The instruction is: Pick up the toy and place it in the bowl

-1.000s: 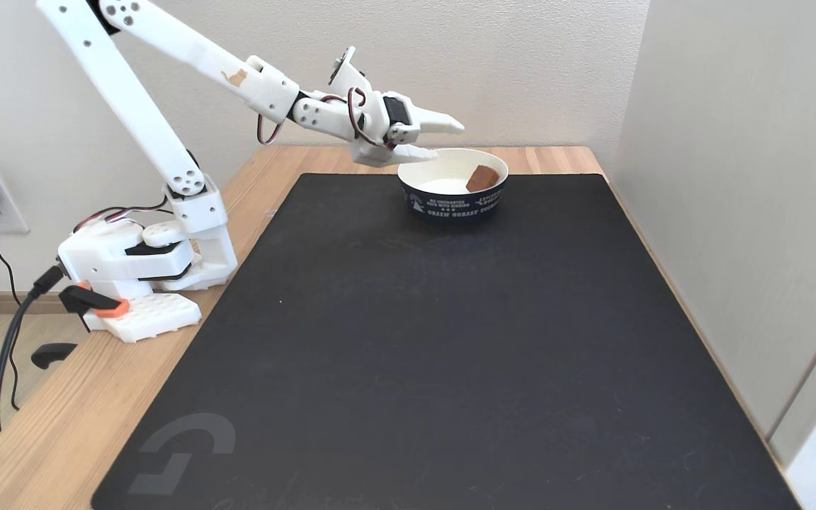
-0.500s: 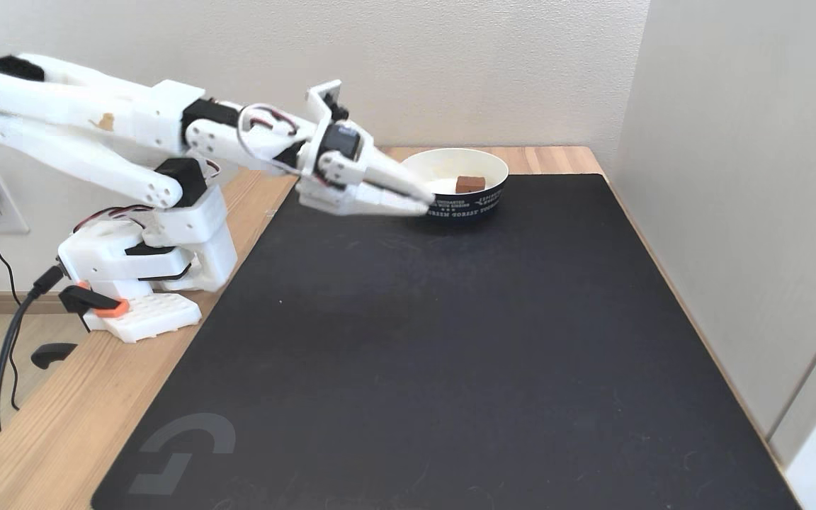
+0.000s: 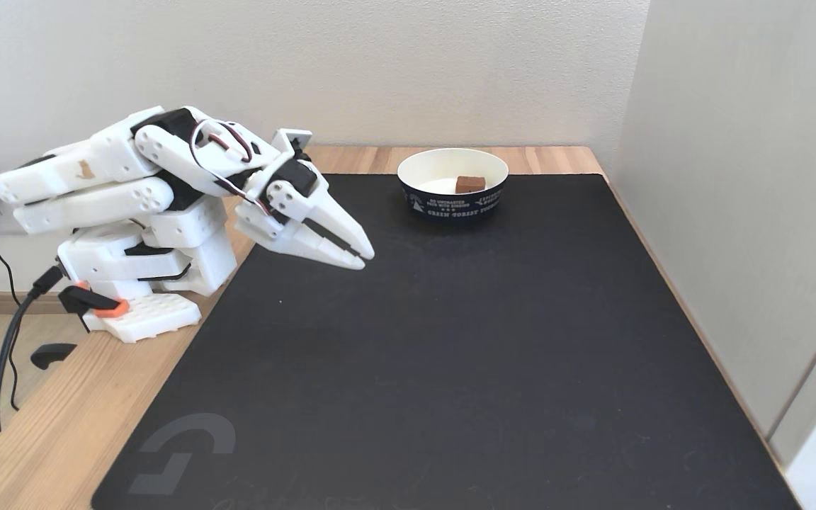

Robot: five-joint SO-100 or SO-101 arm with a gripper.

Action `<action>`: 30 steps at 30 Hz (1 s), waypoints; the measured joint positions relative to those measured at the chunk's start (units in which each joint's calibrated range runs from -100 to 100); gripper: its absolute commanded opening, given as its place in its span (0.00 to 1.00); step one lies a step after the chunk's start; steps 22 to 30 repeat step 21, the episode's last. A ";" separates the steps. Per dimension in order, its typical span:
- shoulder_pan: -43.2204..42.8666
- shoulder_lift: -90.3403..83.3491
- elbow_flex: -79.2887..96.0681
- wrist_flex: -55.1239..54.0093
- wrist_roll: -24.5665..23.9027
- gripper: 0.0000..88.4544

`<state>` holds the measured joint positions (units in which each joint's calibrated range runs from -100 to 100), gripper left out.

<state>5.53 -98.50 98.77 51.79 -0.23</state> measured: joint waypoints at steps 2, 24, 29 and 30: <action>0.08 -0.33 0.00 1.86 0.05 0.03; 0.00 -0.42 0.00 2.11 0.05 0.03; 0.00 -0.42 0.00 2.11 0.05 0.03; 0.00 -0.42 0.00 2.11 0.05 0.03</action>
